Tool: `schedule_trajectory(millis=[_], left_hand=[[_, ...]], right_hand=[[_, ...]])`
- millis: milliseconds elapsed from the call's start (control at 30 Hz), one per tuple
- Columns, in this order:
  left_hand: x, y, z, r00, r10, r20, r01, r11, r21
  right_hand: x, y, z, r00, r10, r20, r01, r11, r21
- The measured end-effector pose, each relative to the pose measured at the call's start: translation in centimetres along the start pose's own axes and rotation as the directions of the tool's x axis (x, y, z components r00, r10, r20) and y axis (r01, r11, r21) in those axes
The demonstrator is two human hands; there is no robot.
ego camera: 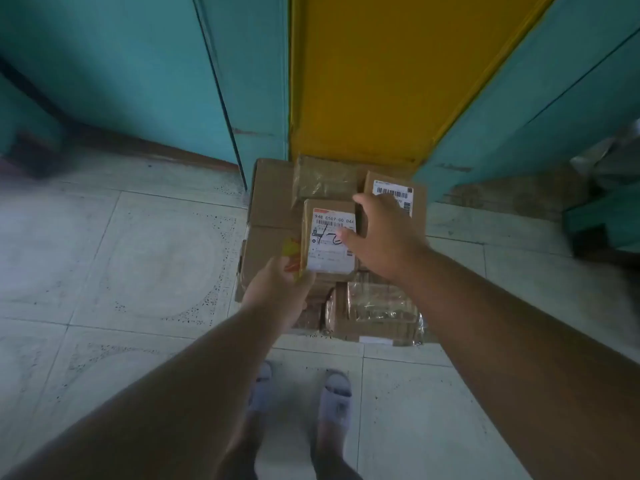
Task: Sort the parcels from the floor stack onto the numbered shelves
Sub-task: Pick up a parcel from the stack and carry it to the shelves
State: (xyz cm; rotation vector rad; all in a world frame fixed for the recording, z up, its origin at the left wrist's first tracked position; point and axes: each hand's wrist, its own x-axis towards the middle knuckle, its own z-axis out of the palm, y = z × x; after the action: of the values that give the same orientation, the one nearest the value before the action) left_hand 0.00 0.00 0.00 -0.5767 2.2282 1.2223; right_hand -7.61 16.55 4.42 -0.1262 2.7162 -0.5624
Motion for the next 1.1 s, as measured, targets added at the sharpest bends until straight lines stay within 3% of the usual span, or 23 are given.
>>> schedule_trajectory(millis=[67, 133, 333, 533, 767, 933, 1100], left_hand=[[1.2, -0.5, 0.9, 0.997, -0.079, 0.023, 0.082, 0.977, -0.198], [2.0, -0.5, 1.5, 0.997, -0.068, 0.048, 0.078, 0.961, -0.266], [2.3, -0.7, 2.3, 0.988, -0.146, 0.05, 0.149, 0.828, -0.54], [-4.4, 0.9, -0.4, 0.995, -0.098, -0.015, 0.074, 0.83, -0.553], [-16.2, 8.3, -5.8, 0.988, 0.15, 0.02, -0.134, 0.927, -0.35], [-21.9, 14.0, -4.5, 0.925, 0.342, 0.167, -0.278, 0.906, -0.319], [-27.8, 20.3, 1.2, 0.824, 0.465, 0.324, -0.401, 0.882, -0.246]], right_hand=[[1.7, 0.4, 1.2, 0.998, 0.004, 0.068, -0.006, 0.999, 0.034], [3.0, 0.6, 1.8, 0.99, 0.022, 0.141, -0.023, 1.0, 0.005], [4.1, 0.8, 2.6, 0.992, 0.062, 0.112, -0.071, 0.995, 0.075], [-0.7, -2.8, -1.9, 0.999, -0.001, -0.038, 0.008, 0.982, 0.188], [-13.2, -6.0, -13.7, 0.976, 0.073, -0.207, -0.012, 0.959, 0.283], [-22.7, -4.4, -20.3, 0.881, 0.254, -0.398, -0.153, 0.951, 0.268], [-33.3, 0.5, -25.9, 0.716, 0.44, -0.542, -0.267, 0.89, 0.369]])
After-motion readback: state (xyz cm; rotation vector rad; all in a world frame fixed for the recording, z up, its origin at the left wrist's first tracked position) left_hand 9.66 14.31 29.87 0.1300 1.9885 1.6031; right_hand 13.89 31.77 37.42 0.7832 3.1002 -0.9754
